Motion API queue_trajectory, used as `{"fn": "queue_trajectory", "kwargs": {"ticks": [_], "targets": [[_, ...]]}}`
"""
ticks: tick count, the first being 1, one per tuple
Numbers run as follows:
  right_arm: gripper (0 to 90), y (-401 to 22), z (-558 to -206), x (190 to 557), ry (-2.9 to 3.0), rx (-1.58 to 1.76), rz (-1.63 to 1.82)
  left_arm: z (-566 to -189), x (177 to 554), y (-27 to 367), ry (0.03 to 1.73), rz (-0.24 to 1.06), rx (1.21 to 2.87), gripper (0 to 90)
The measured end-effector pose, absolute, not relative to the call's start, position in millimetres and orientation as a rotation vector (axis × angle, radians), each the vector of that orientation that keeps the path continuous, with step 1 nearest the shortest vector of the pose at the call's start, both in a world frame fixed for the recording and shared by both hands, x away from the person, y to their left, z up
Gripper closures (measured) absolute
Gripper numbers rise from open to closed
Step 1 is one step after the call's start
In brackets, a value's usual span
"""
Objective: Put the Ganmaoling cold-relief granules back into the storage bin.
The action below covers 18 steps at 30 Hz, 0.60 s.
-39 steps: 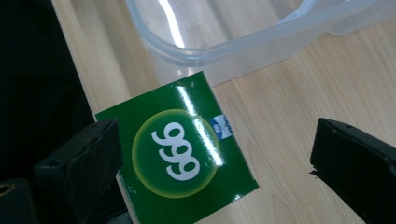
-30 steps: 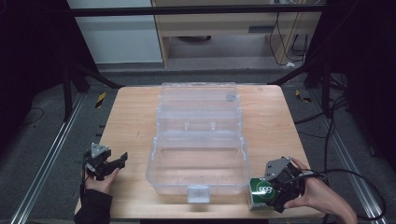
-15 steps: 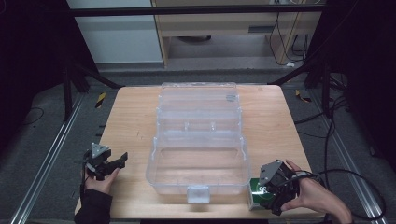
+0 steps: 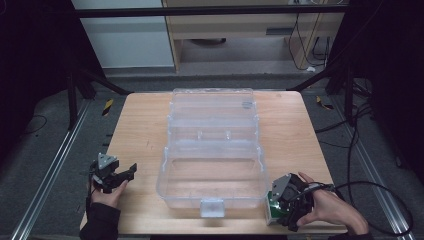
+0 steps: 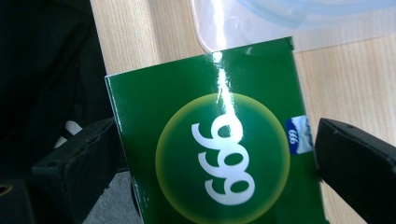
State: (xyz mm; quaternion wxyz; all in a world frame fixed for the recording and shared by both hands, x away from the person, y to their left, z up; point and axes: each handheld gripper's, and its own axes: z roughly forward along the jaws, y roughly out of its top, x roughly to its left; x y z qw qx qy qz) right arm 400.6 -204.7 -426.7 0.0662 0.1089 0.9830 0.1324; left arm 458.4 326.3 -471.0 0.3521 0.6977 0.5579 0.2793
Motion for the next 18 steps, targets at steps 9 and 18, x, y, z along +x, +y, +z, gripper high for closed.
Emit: {"fn": "queue_trajectory", "kwargs": {"ticks": [9,18], "targets": [[4.4,-208.3,-442.4,403.4,2.977,0.317,0.403,-471.6,458.9,326.0,1.444,0.724,1.809,29.3],[6.1,-208.2,-445.3,404.8,2.986,0.284,0.416,-471.8,459.0,326.3,1.445,0.725,1.814,29.3]]}}
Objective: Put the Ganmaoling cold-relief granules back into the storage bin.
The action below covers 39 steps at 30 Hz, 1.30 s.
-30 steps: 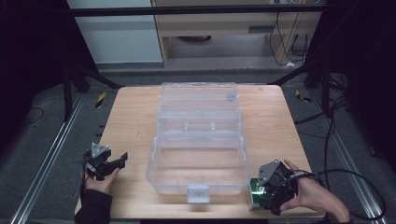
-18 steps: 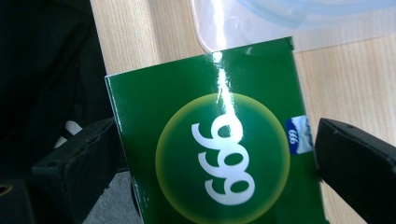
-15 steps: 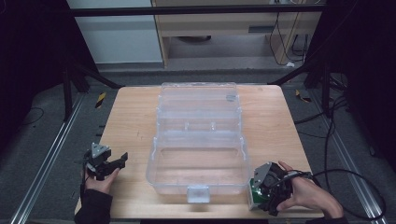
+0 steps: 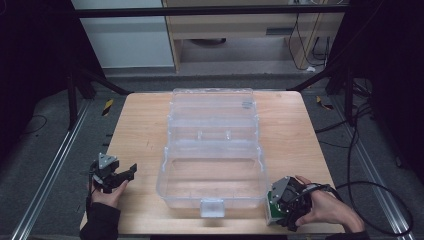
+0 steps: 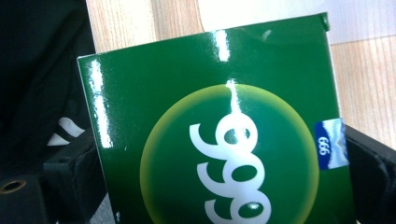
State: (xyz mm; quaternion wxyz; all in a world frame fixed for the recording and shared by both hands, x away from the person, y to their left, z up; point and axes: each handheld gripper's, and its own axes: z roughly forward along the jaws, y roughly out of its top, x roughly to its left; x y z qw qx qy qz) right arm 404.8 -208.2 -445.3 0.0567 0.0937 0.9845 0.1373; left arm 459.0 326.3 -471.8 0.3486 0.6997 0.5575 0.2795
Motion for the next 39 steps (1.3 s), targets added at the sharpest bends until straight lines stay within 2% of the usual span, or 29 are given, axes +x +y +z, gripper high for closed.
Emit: {"fn": "queue_trajectory", "kwargs": {"ticks": [9,23,39], "targets": [[15.4,-214.1,-440.7,403.0,2.998,0.36,0.437,-472.0,459.2,326.1,1.444,0.724,1.817,29.3],[16.1,-225.4,-429.8,397.6,2.983,0.449,0.457,-472.1,459.3,325.7,1.442,0.72,1.82,29.3],[16.0,-251.0,-385.3,395.0,2.847,0.541,0.562,-472.3,459.5,325.4,1.445,0.719,1.822,29.3]]}}
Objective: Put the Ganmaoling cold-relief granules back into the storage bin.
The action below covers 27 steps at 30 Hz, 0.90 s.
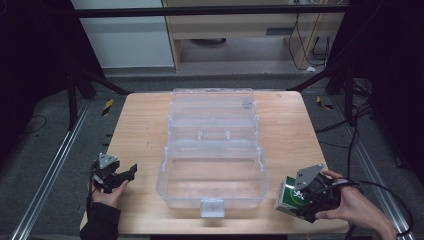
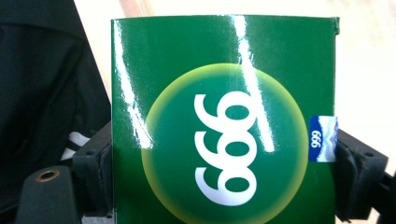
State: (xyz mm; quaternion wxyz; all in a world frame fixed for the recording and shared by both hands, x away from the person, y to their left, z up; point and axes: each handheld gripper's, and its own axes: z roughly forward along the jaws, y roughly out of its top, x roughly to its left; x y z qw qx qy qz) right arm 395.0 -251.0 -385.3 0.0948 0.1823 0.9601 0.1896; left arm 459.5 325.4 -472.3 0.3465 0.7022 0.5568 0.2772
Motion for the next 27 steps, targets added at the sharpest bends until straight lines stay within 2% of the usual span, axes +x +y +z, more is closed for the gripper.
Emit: {"fn": "queue_trajectory", "kwargs": {"ticks": [14,27], "targets": [[16.0,-241.4,-337.1,402.4,2.792,0.513,0.598,-473.0,459.9,325.5,1.448,0.718,1.823,29.3],[15.9,-199.1,-306.5,420.7,2.778,0.374,0.649,-473.3,460.3,325.4,1.447,0.716,1.828,29.3]]}}
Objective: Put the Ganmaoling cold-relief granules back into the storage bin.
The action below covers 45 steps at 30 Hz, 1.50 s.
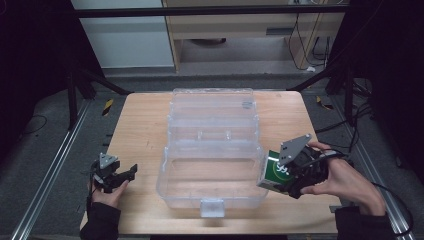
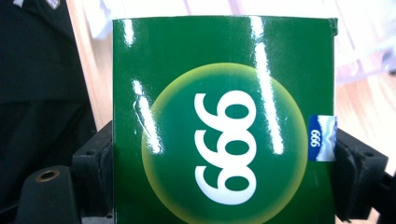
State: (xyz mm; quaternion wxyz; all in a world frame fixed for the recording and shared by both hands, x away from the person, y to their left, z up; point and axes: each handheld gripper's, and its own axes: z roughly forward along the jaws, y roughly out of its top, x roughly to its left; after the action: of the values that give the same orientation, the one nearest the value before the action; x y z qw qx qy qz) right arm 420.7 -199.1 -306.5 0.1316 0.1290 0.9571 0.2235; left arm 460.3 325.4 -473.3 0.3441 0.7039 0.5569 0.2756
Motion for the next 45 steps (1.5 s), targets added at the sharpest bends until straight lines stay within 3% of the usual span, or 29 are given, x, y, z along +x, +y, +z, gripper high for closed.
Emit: {"fn": "queue_trajectory", "kwargs": {"ticks": [22,45], "targets": [[15.8,-149.3,-319.5,452.8,2.762,0.262,0.746,-473.6,461.1,324.9,1.443,0.719,1.834,29.4],[16.0,-123.8,-357.1,455.6,2.845,0.15,0.601,-473.3,460.9,325.4,1.442,0.722,1.835,29.4]]}}
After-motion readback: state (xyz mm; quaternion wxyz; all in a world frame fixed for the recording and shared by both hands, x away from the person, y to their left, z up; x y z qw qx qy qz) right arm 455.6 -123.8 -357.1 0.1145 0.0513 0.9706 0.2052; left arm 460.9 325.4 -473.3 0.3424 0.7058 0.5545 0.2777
